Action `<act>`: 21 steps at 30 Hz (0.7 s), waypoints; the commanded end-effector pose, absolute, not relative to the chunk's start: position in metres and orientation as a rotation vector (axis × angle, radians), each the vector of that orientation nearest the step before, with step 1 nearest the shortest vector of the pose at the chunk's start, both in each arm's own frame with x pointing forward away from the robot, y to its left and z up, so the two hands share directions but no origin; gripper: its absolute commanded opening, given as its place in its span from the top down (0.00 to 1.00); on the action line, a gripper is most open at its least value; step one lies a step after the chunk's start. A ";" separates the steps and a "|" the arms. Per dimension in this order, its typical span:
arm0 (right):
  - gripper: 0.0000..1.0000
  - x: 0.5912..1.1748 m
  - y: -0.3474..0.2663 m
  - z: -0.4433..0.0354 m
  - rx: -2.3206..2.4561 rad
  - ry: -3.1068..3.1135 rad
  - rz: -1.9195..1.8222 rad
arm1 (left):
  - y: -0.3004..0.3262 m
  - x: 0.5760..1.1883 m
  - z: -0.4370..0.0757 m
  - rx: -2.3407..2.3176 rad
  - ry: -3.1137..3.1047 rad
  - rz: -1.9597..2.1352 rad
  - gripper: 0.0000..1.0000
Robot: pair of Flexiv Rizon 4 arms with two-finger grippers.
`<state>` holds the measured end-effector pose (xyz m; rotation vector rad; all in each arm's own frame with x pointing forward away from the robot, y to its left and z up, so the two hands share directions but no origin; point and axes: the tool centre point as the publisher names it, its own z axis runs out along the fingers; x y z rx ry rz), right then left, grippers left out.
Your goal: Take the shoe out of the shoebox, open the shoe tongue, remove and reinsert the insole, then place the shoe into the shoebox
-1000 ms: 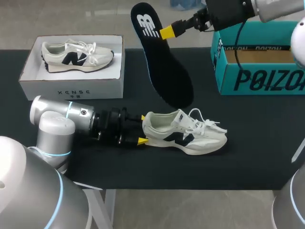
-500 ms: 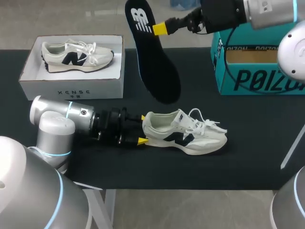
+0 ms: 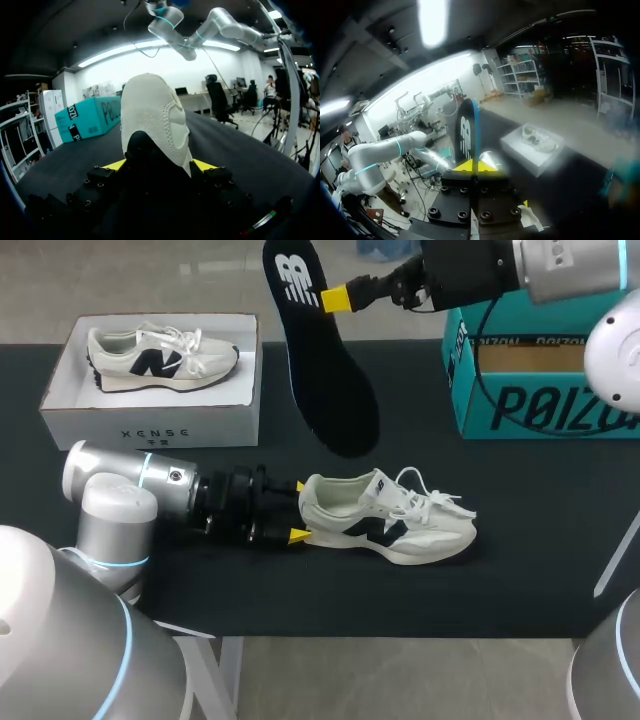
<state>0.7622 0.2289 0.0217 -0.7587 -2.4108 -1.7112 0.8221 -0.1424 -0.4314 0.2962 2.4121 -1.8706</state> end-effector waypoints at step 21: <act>1.00 0.762 0.230 0.021 -0.761 -2.411 -1.713 | -0.126 0.818 -0.426 0.459 2.557 -1.642 0.00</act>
